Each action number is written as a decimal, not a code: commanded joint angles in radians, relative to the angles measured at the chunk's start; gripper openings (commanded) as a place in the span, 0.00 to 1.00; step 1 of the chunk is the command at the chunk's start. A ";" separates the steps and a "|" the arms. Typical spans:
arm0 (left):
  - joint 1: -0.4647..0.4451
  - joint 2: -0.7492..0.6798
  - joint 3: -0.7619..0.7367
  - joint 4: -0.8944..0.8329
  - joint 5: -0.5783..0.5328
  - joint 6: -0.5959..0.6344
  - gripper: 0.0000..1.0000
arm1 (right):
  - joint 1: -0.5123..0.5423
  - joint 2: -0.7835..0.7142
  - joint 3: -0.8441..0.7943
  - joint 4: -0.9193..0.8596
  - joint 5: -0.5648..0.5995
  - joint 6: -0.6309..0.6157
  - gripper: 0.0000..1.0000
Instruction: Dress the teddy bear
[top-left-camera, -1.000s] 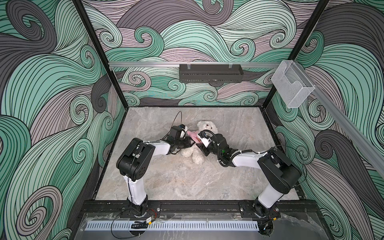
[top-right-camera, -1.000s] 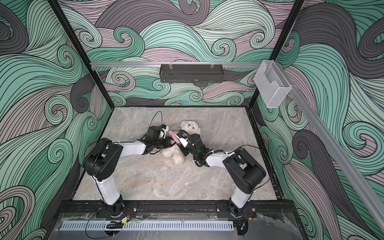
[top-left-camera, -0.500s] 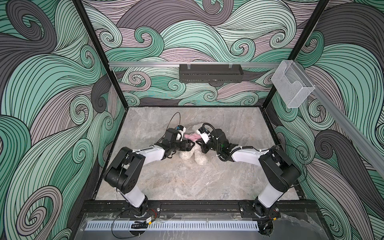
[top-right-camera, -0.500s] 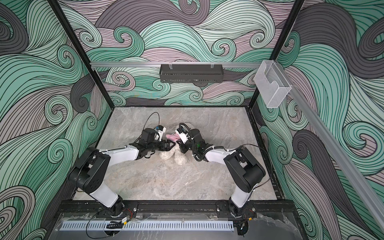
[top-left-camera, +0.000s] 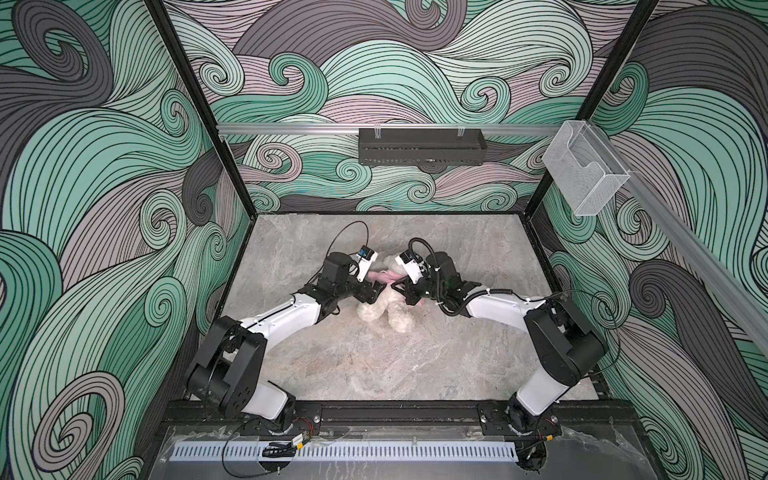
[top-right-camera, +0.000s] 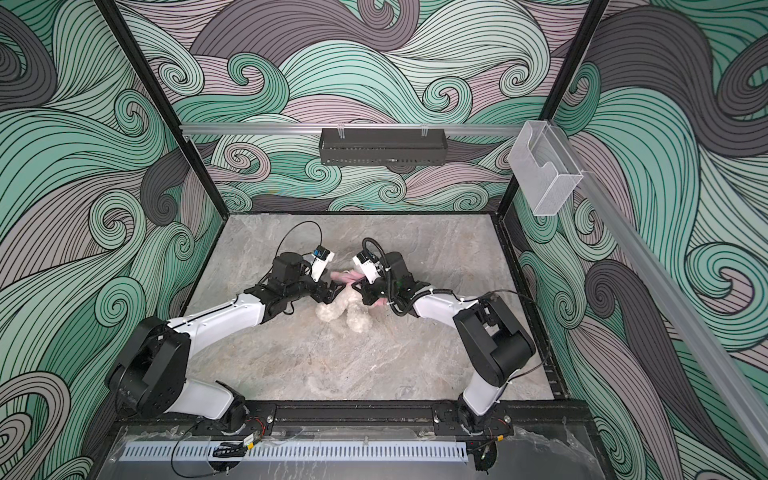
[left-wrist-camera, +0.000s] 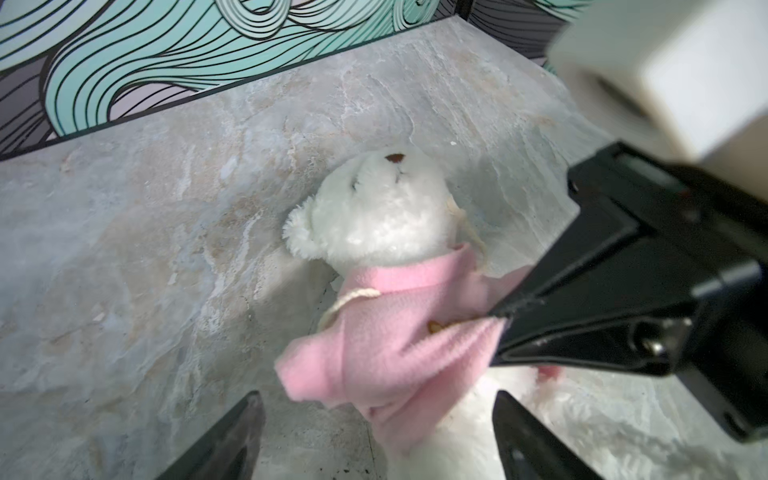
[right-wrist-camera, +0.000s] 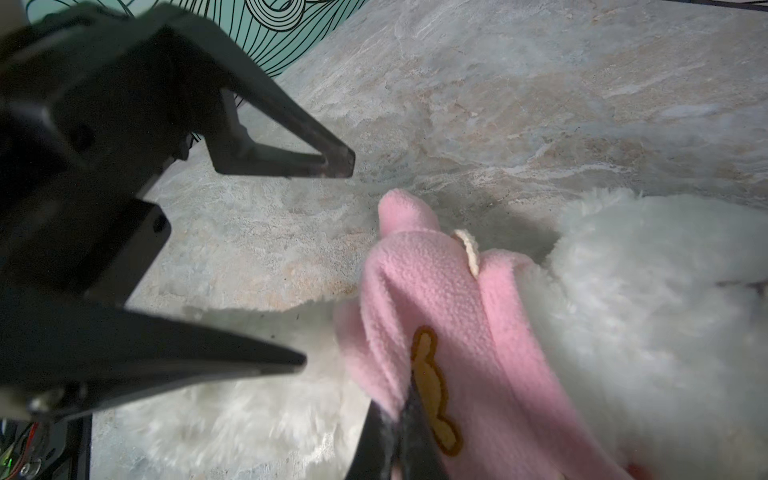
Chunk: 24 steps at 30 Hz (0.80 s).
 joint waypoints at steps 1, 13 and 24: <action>-0.045 -0.006 -0.012 0.005 -0.066 0.194 0.88 | -0.007 0.014 0.041 -0.007 -0.063 0.037 0.00; -0.067 0.093 0.093 0.006 -0.219 0.210 0.81 | -0.007 0.041 0.112 -0.119 -0.119 -0.014 0.00; -0.054 0.205 0.159 0.080 -0.337 0.067 0.67 | -0.007 0.056 0.136 -0.171 -0.212 -0.110 0.00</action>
